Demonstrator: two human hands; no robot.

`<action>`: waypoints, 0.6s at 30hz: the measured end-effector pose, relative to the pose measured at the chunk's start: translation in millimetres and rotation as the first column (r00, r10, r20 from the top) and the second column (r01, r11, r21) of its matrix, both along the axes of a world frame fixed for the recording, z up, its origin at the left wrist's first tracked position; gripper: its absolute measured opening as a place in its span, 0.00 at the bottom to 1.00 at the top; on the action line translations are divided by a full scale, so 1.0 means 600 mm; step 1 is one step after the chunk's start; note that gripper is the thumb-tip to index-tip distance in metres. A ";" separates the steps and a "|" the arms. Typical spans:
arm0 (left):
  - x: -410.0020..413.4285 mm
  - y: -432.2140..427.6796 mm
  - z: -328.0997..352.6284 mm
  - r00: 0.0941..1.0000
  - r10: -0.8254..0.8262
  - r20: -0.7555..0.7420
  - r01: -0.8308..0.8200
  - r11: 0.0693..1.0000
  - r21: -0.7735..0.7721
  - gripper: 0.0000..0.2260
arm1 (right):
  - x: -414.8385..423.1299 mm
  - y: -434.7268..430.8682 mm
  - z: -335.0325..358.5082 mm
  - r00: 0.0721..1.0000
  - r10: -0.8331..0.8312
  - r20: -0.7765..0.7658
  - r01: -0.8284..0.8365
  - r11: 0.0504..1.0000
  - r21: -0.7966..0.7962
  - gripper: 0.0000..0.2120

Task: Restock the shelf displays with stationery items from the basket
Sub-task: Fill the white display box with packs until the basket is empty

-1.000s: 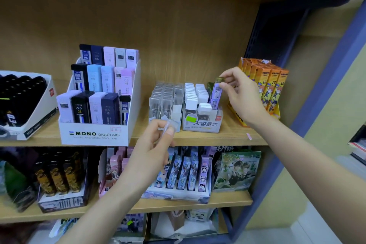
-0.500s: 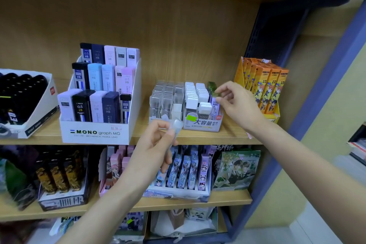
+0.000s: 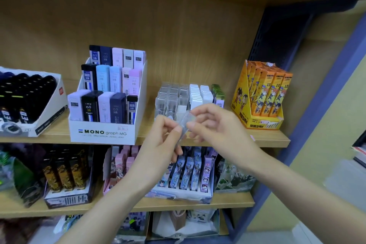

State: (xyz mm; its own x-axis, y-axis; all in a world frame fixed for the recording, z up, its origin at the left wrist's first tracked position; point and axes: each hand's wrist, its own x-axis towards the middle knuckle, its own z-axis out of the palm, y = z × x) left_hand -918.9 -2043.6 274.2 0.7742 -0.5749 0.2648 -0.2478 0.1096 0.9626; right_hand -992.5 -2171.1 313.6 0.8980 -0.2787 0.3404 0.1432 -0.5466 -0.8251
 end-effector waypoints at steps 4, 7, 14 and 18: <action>0.024 -0.002 0.032 0.957 0.083 0.278 -0.094 0.995 0.025 0.05 | 0.019 -0.023 0.037 0.992 -0.068 0.108 0.067 0.998 0.016 0.03; 0.050 -0.002 0.053 0.823 0.156 0.546 -0.256 0.960 0.111 0.09 | 0.044 -0.043 0.062 0.951 -0.205 0.232 0.240 0.961 -0.138 0.04; 0.087 -0.016 0.045 0.661 0.005 0.750 -0.428 0.824 0.372 0.16 | 0.104 -0.055 0.055 0.948 -0.218 0.231 0.309 0.803 -0.510 0.05; 0.085 -0.014 0.039 0.651 0.012 0.759 -0.431 0.829 0.357 0.17 | 0.125 -0.069 0.056 0.949 -0.251 0.191 0.315 0.770 -0.554 0.03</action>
